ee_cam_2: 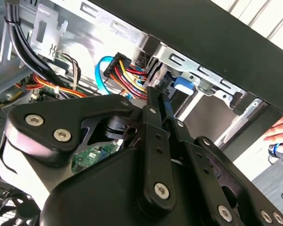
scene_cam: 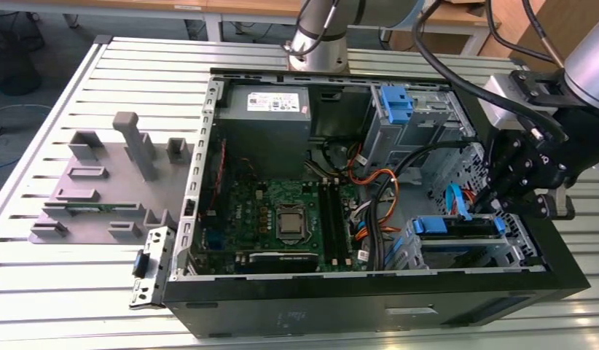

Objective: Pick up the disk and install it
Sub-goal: 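Insert the second disk wire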

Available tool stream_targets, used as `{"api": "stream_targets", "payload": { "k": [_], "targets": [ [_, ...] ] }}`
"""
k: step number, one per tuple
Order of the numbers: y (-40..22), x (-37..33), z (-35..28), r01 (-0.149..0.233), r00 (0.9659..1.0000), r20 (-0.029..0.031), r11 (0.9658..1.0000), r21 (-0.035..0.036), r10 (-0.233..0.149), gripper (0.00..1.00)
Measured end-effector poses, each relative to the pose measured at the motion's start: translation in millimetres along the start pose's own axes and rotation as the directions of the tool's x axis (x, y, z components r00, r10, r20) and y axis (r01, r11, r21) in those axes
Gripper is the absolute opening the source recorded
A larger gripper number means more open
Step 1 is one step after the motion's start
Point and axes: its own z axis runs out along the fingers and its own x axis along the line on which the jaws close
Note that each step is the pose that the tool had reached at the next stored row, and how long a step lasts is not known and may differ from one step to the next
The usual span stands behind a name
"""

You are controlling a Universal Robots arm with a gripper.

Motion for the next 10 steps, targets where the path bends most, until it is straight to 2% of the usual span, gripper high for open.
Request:
{"api": "stream_targets", "payload": {
  "k": [5, 10],
  "targets": [
    [0.0, 1.1, 0.8, 0.048, 0.9989, -0.0006, 0.9989, -0.0003, -0.048, 0.16],
    [-0.2, 7.2, 0.7, 0.054, 0.9985, -0.0008, 0.9985, 0.0001, -0.054, 0.16]
  ]
}}
